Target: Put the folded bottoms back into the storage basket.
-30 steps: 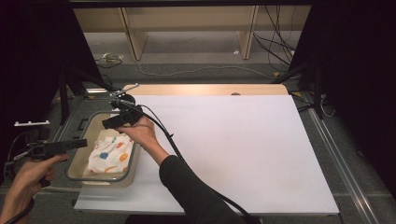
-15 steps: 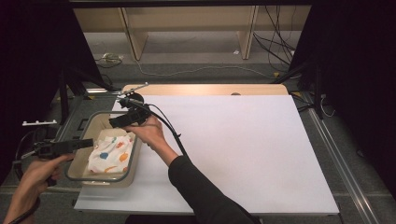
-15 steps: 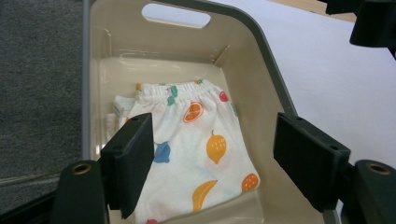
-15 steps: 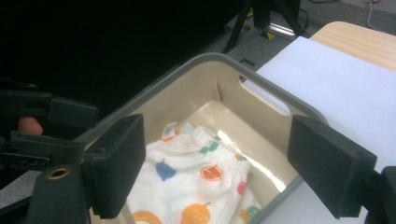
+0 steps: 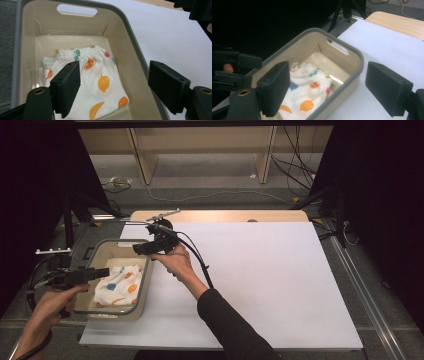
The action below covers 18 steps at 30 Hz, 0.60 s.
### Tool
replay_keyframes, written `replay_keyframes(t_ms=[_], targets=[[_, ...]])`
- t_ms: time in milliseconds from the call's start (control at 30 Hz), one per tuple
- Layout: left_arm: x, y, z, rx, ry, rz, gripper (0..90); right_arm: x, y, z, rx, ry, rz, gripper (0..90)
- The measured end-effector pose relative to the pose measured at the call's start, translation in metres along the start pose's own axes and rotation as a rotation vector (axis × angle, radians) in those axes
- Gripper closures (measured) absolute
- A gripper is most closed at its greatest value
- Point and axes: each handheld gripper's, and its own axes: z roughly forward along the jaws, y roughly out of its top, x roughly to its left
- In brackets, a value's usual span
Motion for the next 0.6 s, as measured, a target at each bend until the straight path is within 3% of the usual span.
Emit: replay_keyframes(t_ms=[600], targets=[[-0.029, -0.003, 0.014, -0.019, -0.042, 0.057, 24.3, -0.025, -0.021, -0.030, -0.043, -0.014, 0.030, 21.3]])
